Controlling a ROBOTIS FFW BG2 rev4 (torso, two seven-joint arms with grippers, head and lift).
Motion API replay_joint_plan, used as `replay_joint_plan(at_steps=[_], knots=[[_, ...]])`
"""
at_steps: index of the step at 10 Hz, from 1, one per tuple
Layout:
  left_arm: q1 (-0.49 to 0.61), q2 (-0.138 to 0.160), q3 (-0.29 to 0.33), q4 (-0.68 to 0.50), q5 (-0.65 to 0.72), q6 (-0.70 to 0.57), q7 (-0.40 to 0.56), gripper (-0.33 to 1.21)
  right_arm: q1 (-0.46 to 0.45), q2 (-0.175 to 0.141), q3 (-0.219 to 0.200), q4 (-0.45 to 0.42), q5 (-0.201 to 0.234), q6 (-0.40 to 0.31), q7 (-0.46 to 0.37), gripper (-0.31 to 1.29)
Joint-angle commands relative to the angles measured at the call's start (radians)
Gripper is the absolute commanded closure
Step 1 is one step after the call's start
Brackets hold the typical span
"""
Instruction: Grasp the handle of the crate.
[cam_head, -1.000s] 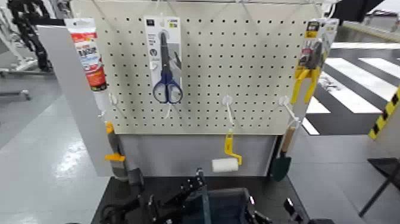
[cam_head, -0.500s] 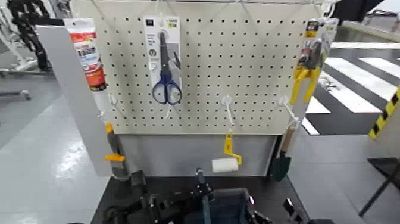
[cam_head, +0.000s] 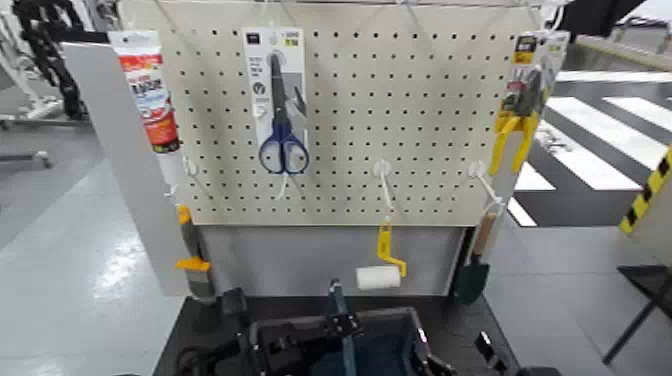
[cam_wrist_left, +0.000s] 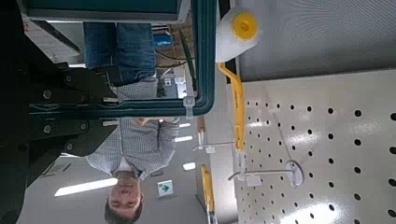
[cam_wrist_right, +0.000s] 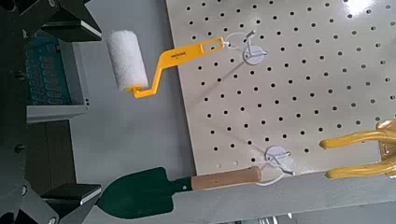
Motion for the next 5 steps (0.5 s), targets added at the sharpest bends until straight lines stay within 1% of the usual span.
replay_joint_plan(at_steps=[1,3,5], knots=[[0.012,0.0,-0.006,-0.016,0.028,0.003,-0.002,1.18,0.002,0.0,0.0,0.0,0.0,0.0,-0.001,0.15],[0.031,0.014,-0.023,-0.042,0.084,0.022,0.018,1.18,0.002,0.0,-0.002,0.0,0.0,0.002,-0.001,0.15],[0.057,0.041,-0.039,-0.084,0.162,0.037,0.076,1.18,0.002,0.002,-0.002,0.0,0.0,0.005,-0.001,0.15]])
